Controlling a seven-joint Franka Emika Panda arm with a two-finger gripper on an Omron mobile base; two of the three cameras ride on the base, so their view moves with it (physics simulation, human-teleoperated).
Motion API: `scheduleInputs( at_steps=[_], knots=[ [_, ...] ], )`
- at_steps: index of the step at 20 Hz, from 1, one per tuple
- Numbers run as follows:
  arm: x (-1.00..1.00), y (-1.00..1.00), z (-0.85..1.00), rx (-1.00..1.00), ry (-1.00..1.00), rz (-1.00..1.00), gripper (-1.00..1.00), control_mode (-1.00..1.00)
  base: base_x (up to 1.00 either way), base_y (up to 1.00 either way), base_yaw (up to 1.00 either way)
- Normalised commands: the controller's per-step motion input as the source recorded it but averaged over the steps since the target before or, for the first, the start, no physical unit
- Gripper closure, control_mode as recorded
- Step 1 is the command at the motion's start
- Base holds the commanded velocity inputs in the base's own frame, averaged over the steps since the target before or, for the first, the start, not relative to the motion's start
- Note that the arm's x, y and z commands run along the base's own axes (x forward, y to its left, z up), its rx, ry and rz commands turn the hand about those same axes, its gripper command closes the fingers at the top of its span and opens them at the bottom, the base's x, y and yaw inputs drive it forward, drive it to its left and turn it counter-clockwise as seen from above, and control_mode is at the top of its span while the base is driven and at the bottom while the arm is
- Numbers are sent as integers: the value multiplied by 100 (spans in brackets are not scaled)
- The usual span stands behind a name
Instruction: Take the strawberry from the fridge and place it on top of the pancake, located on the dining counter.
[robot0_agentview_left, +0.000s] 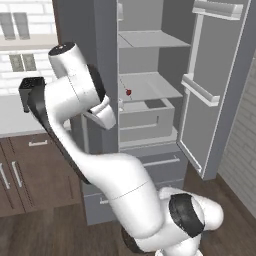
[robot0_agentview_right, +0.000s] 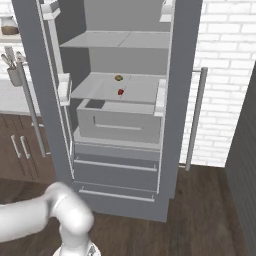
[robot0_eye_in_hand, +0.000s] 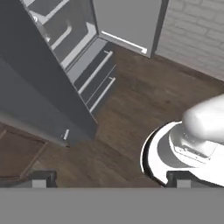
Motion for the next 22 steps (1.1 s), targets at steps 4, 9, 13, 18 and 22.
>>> scheduleInputs(
  at_steps=[4, 9, 13, 18, 22],
  knots=[
    [-5, -97, 0, 74, -1, 31, -100, -100, 0, 0, 0],
    [22, -99, 0, 67, 0, 27, -100, -100, 0, 0, 0],
    [39, -98, 5, 72, -1, 22, -100, -100, 0, 0, 0],
    [41, -50, 20, 59, -3, 13, -100, -100, 0, 0, 0],
    [82, -37, -16, 10, 6, 0, -100, -100, 0, 0, 0]
  ],
)
